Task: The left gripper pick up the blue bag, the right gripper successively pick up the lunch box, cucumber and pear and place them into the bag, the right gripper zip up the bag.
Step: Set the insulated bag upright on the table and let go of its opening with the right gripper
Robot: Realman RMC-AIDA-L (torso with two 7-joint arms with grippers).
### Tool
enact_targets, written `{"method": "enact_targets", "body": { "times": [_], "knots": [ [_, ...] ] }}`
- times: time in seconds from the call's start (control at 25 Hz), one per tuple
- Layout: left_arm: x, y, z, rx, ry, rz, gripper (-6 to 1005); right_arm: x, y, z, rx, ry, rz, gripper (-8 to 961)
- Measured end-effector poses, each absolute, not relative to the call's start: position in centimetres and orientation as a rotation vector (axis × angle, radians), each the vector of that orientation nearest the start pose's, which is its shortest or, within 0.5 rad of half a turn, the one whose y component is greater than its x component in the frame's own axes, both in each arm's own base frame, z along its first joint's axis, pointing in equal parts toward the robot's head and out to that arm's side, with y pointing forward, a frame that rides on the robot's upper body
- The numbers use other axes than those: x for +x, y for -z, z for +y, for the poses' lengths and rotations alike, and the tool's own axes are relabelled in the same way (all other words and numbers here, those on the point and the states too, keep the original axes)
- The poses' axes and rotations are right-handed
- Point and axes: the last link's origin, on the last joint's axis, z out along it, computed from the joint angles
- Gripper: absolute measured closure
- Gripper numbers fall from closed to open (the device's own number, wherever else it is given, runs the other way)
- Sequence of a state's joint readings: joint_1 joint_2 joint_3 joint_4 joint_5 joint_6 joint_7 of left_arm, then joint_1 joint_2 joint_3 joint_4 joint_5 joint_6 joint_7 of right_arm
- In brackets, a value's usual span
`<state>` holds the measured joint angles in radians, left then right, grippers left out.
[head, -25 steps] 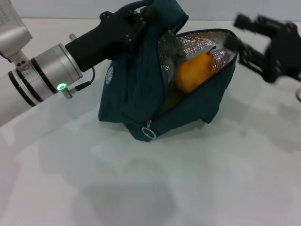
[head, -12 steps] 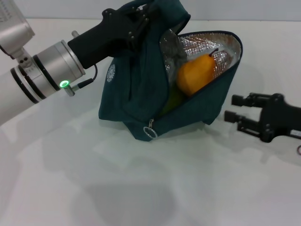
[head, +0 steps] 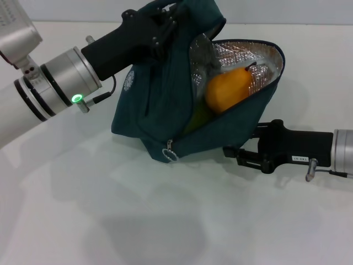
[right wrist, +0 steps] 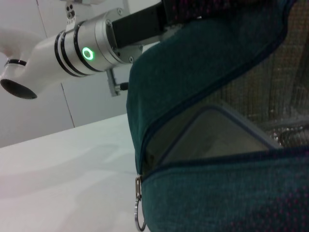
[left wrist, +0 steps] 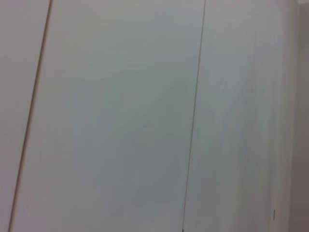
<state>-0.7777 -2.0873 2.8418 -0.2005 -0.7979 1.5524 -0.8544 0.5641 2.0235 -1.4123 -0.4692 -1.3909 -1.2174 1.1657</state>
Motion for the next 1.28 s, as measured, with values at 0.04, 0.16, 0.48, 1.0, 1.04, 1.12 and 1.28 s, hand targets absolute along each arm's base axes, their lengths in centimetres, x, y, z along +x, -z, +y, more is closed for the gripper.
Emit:
{"method": "enact_targets", "body": {
  "times": [0.04, 0.16, 0.48, 1.0, 1.04, 1.12, 1.28],
  "knots": [
    [-21.1, 1.9, 36.9, -2.275, 1.213, -0.395, 950, 23.7, 6.6, 33.7, -2.801, -0.636, 0.415, 518],
    [-21.2, 1.9, 36.8, -2.275, 1.215, -0.398, 949, 24.0, 6.4, 33.6, -2.779, -0.652, 0.425, 525],
    [-21.3, 2.3, 36.4, -2.271, 1.215, -0.370, 949, 24.4, 5.4, 33.4, -2.670, -0.758, 0.434, 769],
    [-22.0, 4.0, 32.7, -2.212, 1.217, -0.144, 949, 23.5, -2.2, 33.2, -2.299, -1.179, 0.261, 884],
    [-22.1, 4.2, 32.3, -2.201, 1.212, -0.122, 949, 23.4, -2.6, 33.2, -2.298, -1.202, 0.252, 884],
    [-22.2, 4.7, 31.4, -2.174, 1.198, -0.072, 949, 23.1, -3.2, 33.5, -2.325, -1.215, 0.253, 884],
    [-22.4, 5.7, 30.0, -2.122, 1.151, 0.017, 949, 23.0, -3.3, 33.9, -2.377, -1.186, 0.271, 885]
  ]
}}
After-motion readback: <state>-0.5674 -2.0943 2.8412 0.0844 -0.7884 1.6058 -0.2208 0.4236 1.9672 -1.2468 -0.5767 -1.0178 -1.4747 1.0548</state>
